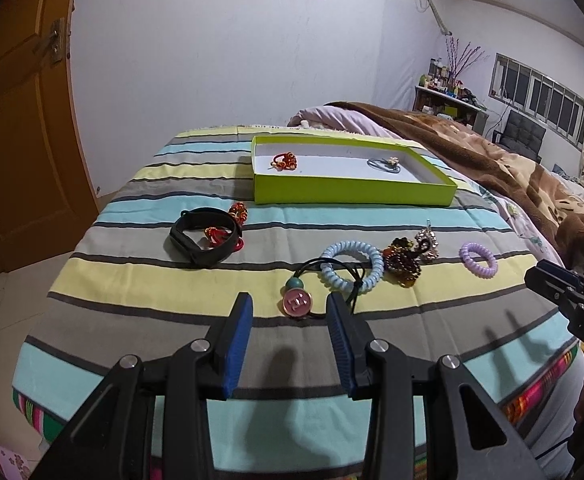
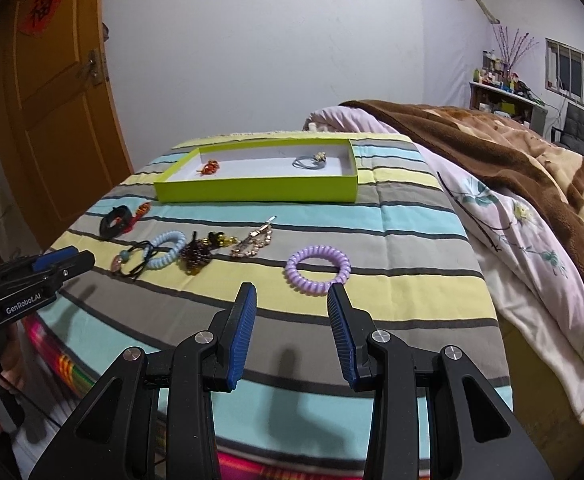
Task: Organize jewelry
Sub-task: 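Grasp the purple coil hair tie with the right tool while the left tool grasps the pink-button hair tie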
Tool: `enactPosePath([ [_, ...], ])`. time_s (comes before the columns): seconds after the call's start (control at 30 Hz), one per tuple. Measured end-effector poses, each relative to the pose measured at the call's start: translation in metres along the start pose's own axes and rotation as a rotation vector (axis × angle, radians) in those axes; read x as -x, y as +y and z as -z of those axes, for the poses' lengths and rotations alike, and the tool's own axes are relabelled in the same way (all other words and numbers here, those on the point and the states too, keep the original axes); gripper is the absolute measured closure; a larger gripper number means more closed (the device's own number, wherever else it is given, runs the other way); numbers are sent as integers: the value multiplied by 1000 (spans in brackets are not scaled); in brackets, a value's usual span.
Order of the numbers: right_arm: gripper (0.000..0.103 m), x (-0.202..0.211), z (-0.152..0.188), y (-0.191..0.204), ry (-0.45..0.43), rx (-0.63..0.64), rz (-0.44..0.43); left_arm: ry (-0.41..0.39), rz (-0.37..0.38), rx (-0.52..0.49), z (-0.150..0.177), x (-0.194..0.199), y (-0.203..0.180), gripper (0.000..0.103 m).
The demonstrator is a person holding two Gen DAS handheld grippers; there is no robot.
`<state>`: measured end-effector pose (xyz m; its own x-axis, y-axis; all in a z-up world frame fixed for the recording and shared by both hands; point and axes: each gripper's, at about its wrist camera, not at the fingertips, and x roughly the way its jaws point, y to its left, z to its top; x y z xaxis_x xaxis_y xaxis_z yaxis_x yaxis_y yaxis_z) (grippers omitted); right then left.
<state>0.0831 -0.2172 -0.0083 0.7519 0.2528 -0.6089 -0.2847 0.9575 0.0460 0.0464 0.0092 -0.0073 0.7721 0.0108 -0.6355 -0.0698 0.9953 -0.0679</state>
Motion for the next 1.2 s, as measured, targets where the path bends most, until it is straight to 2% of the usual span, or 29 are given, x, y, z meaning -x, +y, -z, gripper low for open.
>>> enactPosePath([
  [0.43,65,-37,-12,-20,62,-36,47,68,-11,-4,-9,-34,-2,63],
  [0.73,65,-63,-21,-28,138,-53,73,118,-20,1,-11,-52,-5,65],
  [0.77,66,-66,-22,-29,149,-53,73,122,-22,1,-12,-52,-5,65],
  [0.83,78,-72,-22,-29,174,-54,67,126,-34,-1,-13,-54,-6,71],
  [1.03,92,-79,-23,-23,194,-16,88,127,-55,-30,-13,-54,-10,82],
  [1.2,94,-75,-22,-24,186,-23,78,122,-41,-39,-12,-52,-11,82],
])
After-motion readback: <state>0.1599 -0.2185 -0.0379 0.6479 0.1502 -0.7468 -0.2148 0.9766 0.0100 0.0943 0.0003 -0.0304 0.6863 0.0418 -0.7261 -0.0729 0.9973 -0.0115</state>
